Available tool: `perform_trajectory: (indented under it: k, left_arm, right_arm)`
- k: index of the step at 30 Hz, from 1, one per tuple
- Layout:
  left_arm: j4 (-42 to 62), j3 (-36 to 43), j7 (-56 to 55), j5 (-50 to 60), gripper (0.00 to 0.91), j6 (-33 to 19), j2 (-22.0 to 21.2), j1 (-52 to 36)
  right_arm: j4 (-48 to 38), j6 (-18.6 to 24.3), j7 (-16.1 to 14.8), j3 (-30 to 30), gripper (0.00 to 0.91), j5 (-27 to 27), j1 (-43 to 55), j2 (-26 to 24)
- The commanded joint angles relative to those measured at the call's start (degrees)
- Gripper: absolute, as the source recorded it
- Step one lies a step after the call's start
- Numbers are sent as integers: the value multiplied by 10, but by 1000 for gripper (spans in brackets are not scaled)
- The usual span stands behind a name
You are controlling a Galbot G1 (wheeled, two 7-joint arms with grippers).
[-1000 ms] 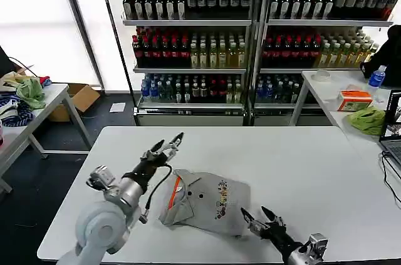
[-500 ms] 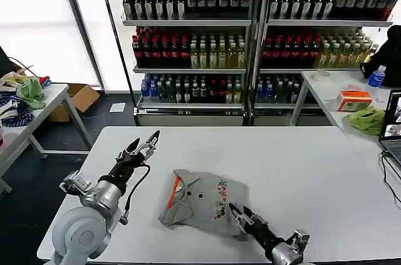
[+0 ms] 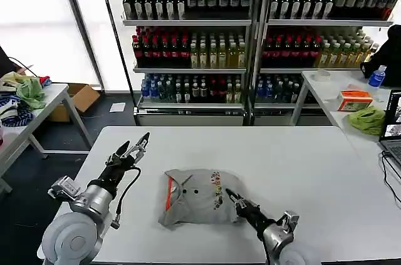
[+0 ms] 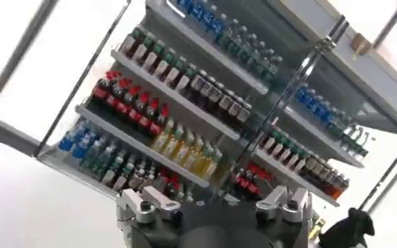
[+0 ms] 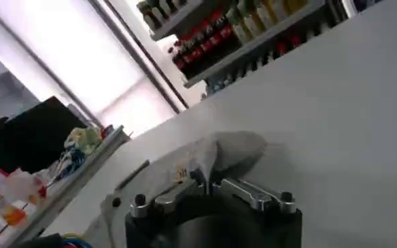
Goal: Fold and organize the clothes.
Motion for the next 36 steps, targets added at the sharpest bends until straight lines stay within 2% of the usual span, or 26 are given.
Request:
perform_trajectory:
  k: [1,5,9,10,11,14,18,19,23,25,28,31,33,34,36]
  left_arm:
    - [-4,-13,2,0,907,1,-1,12]
    - [-4,-12,2,-1,907,1,-3,12]
    - [-2,-11,2,-1,907,1,-5,12]
    - [-1,-11,3,-1,907,1,-5,11]
    - [2,-9,3,-1,907,1,-5,10]
    - [3,-6,2,0,907,1,-6,7]
    - [1,-5,3,0,907,2,-4,7]
    - [0,-5,4,0,907,2,-3,7]
    - [-3,-7,5,-3,907,3,-3,8]
    - [-5,-5,5,-3,907,3,-3,8]
    - [-9,0,6,-2,907,3,-5,8]
    - [-11,3,7,1,907,4,-6,14]
    - [-12,5,10,5,907,4,-8,19]
    - [-12,6,11,8,907,4,-8,21]
    - [-14,7,14,13,907,4,-10,27]
  right_arm:
    - [-11,-20,-9,21,0,-61,48,-33]
    - [-5,-38,-5,44,0,-116,35,-53]
    - [3,-52,6,61,0,-126,23,-66]
    - [5,-58,7,61,554,-131,22,-67]
    - [11,-63,6,61,907,-137,17,-67]
    - [24,-80,9,68,907,-169,6,-63]
    - [58,-105,48,89,907,-182,-25,-65]
    - [73,-125,59,98,907,-202,-39,-65]
    - [110,-123,82,121,907,-223,-66,-61]
    - [121,-106,95,117,907,-230,-59,-52]
    - [123,-77,93,83,907,-230,-23,-38]
    - [91,-49,101,28,907,-241,28,0]
    - [67,-52,118,-7,907,-253,53,28]
    - [51,-74,143,-27,907,-261,65,43]
    - [18,-91,170,-53,907,-274,87,65]
